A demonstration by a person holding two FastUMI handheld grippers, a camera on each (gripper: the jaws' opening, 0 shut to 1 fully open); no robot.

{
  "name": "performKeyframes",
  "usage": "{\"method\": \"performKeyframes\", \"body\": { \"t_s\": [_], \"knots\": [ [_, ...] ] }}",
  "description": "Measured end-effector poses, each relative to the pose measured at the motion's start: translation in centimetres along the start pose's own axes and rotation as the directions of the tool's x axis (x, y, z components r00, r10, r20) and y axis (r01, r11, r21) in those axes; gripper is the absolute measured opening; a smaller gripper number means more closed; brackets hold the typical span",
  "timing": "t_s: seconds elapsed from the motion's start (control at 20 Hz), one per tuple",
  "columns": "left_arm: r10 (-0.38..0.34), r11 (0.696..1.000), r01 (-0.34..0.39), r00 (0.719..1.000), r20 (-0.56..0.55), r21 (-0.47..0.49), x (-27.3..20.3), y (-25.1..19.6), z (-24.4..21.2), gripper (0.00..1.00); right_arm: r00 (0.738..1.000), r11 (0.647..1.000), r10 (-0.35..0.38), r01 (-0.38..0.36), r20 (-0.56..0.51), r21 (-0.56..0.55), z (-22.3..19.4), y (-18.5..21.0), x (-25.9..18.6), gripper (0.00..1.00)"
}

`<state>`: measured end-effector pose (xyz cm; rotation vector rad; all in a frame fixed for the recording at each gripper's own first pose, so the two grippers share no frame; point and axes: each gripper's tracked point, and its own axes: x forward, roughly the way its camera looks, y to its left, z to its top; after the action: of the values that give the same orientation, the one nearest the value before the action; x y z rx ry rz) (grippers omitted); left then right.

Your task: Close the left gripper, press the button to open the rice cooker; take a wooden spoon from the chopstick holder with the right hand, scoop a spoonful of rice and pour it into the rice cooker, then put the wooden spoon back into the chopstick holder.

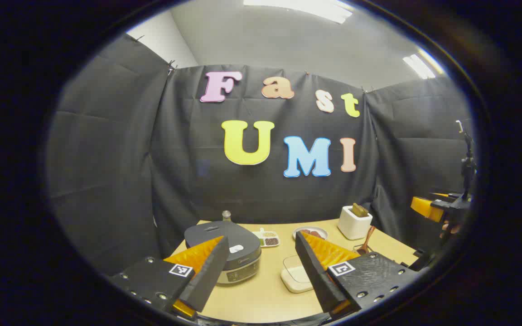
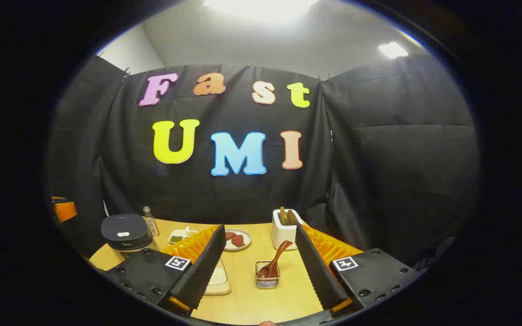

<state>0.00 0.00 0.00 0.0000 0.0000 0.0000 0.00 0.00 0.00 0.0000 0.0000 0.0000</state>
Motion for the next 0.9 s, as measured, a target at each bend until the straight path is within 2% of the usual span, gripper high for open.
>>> {"method": "performKeyframes", "body": {
  "t_s": [0.5, 0.9],
  "knots": [
    [0.022, 1.000, -0.022, 1.000, -0.021, -0.017, -1.6, 0.6, -1.0, 0.93, 0.999, 0.999, 0.036, -0.036, -0.004, -0.021, 1.0, 0.6, 0.5, 0.98],
    [0.027, 0.997, -0.031, 0.998, -0.063, -0.064, -1.4, -0.5, -1.8, 0.93, 0.996, 0.996, 0.077, -0.078, -0.034, -0.036, -0.1, 0.4, 1.6, 0.98]
  ]
}}
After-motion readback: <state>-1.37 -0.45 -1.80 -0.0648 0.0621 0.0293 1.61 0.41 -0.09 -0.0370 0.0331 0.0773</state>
